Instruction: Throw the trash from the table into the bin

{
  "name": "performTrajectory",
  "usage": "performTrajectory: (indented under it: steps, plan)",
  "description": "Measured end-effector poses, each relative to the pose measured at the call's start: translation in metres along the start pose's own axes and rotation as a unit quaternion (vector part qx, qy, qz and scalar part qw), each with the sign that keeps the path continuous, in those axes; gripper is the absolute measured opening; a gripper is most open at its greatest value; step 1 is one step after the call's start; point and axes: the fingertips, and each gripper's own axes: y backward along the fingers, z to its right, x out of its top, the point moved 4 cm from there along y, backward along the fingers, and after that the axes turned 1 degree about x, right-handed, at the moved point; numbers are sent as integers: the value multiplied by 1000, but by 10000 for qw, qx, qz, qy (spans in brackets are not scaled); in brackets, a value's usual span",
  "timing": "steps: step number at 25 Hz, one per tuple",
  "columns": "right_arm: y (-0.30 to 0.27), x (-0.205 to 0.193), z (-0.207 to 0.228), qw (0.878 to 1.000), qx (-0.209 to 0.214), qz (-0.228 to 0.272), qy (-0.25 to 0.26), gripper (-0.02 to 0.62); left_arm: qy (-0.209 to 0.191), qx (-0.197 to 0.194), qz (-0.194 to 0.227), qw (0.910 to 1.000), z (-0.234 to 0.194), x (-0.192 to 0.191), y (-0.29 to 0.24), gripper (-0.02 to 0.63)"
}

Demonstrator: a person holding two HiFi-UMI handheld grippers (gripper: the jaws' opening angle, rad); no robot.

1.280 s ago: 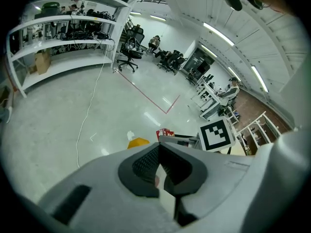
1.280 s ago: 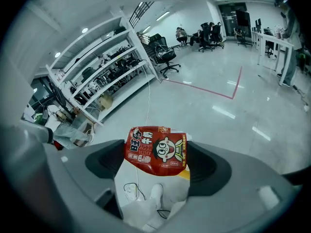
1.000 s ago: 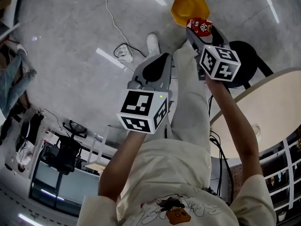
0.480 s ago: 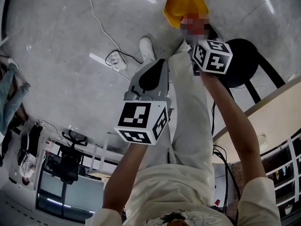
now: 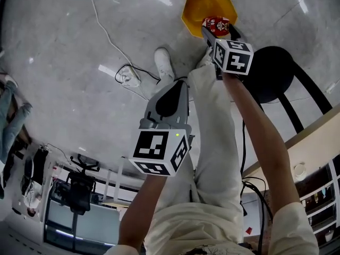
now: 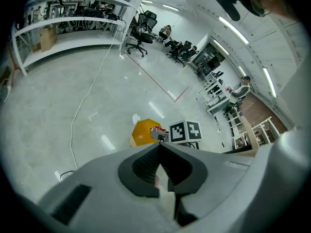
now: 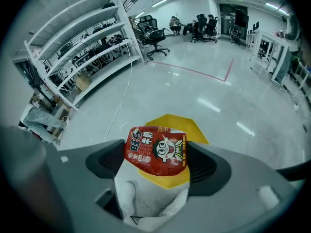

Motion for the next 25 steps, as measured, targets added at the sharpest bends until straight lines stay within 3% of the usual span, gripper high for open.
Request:
performTrajectory:
  steps: [14,25]
  plan:
    - [-90,-36,26,9992,-87,-289,249,407,150,84,-188,9997,-26,-47,-30,0]
    - [-96,-33,32,9980,-65,-283,561,416,192,116,-130,9997,-25,-57,-23,0]
